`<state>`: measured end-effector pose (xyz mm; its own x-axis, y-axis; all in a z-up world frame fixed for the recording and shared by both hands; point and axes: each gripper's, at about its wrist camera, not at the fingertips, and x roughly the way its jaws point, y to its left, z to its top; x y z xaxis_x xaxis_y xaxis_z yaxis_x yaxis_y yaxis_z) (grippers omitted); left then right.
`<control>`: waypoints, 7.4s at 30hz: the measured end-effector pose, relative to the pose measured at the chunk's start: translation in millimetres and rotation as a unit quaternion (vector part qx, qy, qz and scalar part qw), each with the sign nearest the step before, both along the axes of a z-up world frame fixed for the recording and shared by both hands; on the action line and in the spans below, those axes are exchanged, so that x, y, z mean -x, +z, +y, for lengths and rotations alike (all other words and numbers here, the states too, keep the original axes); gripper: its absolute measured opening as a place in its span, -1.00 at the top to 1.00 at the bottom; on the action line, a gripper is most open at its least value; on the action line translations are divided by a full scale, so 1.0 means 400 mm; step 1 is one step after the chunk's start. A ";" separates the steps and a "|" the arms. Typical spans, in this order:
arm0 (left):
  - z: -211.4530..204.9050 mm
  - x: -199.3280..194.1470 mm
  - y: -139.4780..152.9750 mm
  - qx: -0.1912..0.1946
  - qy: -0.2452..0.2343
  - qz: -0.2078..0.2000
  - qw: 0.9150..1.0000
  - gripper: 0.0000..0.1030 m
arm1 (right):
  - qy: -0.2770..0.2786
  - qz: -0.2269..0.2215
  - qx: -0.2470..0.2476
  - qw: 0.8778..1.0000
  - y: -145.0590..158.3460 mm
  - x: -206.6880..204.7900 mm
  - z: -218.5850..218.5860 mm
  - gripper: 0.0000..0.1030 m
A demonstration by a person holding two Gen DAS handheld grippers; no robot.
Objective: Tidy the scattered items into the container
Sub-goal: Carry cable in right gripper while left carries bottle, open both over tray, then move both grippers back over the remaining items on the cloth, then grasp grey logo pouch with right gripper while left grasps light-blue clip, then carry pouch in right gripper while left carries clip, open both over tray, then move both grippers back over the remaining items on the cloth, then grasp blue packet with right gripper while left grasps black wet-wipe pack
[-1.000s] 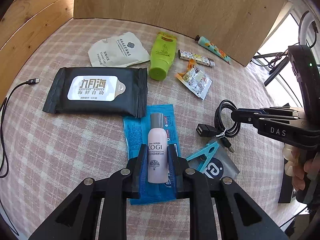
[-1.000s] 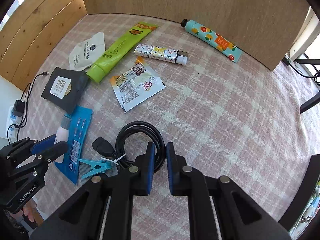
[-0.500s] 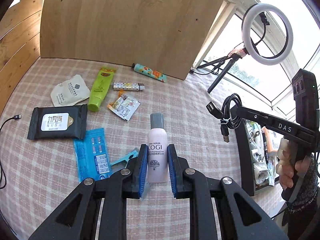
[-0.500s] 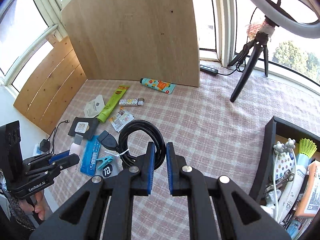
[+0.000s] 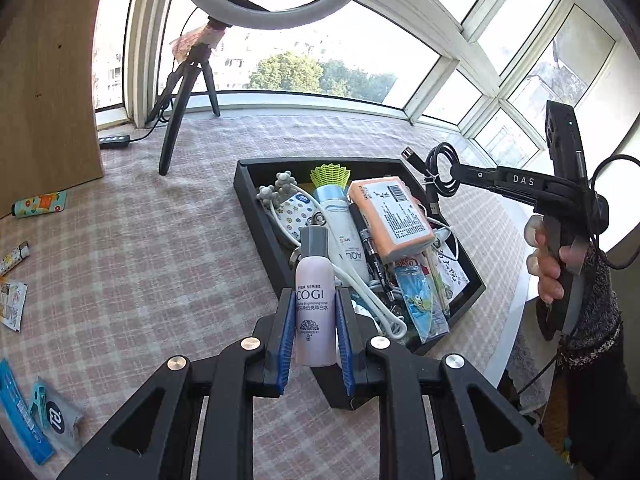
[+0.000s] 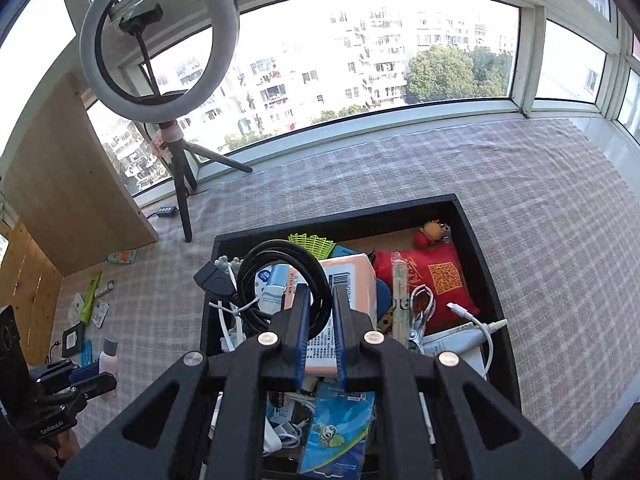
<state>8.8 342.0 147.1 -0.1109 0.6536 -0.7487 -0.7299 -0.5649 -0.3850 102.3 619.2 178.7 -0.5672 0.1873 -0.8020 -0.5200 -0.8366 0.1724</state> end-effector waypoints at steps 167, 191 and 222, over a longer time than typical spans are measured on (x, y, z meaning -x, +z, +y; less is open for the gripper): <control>-0.723 0.155 -0.158 0.129 0.267 0.003 0.955 0.34 | 0.304 -0.036 0.021 0.952 -0.091 0.243 -0.585 0.08; -0.914 0.408 -0.260 0.287 -0.091 0.082 0.950 -0.01 | 0.337 -0.181 0.056 0.922 -0.335 0.482 -1.370 -0.21; -0.876 0.468 -0.315 0.285 -0.130 0.050 0.948 -0.39 | 0.345 -0.236 -0.023 0.908 -0.418 0.540 -1.413 -0.22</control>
<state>-178.5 -8.3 21.0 -0.0904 0.1604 -0.9829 -0.8901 -0.4557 0.0075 -113.6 53.8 11.6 -0.1572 -0.0418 -0.9867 0.1231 -0.9921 0.0224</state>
